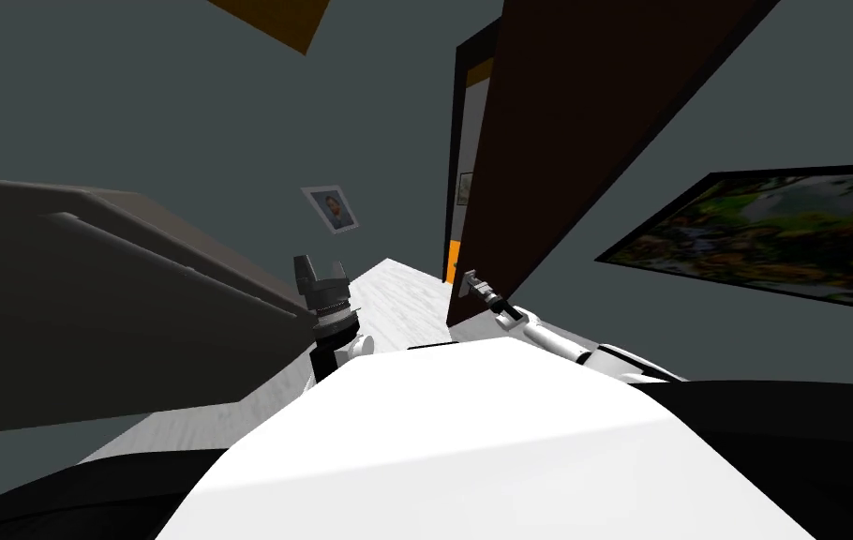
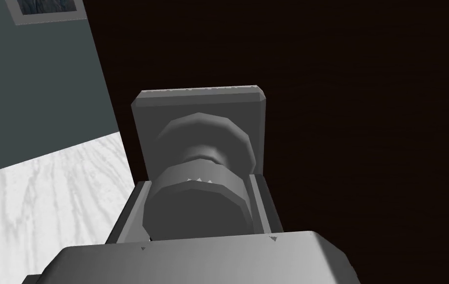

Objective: Pull the door open

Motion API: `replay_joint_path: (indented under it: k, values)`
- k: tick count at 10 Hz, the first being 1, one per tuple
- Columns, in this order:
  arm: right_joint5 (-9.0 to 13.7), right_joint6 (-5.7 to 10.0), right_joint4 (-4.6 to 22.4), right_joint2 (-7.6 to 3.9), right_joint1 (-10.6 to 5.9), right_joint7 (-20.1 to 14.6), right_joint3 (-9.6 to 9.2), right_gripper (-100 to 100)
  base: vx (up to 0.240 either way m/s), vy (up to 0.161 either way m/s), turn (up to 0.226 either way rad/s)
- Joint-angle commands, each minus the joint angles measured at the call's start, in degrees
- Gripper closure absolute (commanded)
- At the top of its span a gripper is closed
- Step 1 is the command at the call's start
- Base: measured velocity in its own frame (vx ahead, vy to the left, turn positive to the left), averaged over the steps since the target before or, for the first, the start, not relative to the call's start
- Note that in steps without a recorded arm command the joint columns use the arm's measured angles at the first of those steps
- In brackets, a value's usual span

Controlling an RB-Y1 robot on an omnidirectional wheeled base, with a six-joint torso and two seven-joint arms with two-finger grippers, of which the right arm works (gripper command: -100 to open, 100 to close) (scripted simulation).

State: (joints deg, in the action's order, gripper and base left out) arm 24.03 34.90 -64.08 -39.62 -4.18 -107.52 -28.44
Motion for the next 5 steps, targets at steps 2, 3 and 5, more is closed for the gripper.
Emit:
replay_joint_path:
  k: [2,3,5]
  values:
    - [-0.70,2.51,-0.71,-2.25,0.62,-2.12,-1.56,100,-0.156,-0.119,0.082]
    - [-0.85,3.03,-0.81,-2.72,0.75,-2.57,-1.94,100,-0.185,-0.112,0.063]
    - [-1.34,4.62,-1.14,-4.17,1.13,-3.98,-3.10,100,-0.131,-0.121,0.071]
